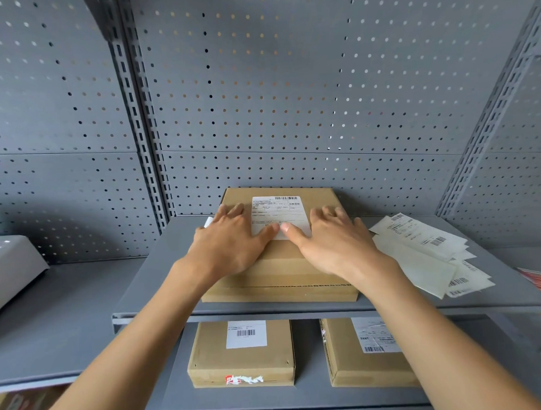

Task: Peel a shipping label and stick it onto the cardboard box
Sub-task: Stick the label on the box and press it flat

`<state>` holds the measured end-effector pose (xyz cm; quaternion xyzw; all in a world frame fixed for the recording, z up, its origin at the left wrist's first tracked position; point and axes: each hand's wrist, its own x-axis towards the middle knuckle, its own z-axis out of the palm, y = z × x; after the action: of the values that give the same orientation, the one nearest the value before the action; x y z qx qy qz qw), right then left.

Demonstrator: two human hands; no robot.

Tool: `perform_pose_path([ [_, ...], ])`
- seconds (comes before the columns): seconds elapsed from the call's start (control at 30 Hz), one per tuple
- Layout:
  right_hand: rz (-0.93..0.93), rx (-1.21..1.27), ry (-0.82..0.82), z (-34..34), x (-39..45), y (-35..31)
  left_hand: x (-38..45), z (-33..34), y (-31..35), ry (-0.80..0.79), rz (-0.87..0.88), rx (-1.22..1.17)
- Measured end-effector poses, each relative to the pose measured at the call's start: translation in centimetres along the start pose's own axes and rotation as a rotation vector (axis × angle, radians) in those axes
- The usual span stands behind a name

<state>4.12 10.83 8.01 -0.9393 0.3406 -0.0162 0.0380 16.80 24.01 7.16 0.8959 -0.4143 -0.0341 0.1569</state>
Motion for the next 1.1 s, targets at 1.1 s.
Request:
perform_pose_path([
  [1.1,-0.096,0.107,-0.098,-0.5,0.2,3.2,0.0,-0.2,-3.1,-0.025,0.138,-0.139],
])
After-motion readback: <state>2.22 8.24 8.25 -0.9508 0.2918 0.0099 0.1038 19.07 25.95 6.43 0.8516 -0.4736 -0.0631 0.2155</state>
